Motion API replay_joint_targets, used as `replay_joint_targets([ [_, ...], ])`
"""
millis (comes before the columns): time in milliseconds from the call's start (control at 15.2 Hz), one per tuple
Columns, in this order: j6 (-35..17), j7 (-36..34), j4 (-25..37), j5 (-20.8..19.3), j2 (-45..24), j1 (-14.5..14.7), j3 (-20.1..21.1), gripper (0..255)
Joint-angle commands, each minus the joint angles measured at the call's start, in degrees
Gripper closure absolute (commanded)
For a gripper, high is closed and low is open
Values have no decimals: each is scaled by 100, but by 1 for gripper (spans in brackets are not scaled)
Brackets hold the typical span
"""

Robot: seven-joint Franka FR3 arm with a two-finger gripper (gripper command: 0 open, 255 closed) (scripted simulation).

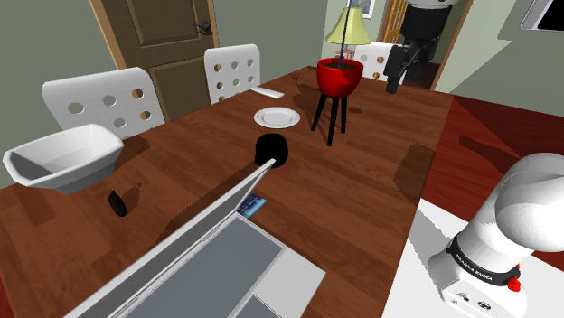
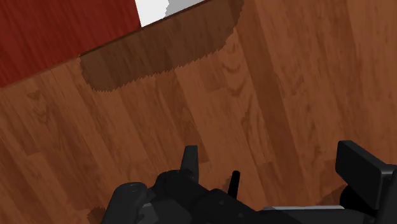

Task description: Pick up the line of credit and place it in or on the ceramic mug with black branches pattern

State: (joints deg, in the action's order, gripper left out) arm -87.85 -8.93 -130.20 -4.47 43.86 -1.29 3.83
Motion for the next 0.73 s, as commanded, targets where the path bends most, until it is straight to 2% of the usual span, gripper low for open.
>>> replay_joint_targets([
  [0, 0, 0, 0, 0, 0, 0, 0, 0],
  [660, -612, -2388, -584, 1498, -646, -113, 837, 0],
])
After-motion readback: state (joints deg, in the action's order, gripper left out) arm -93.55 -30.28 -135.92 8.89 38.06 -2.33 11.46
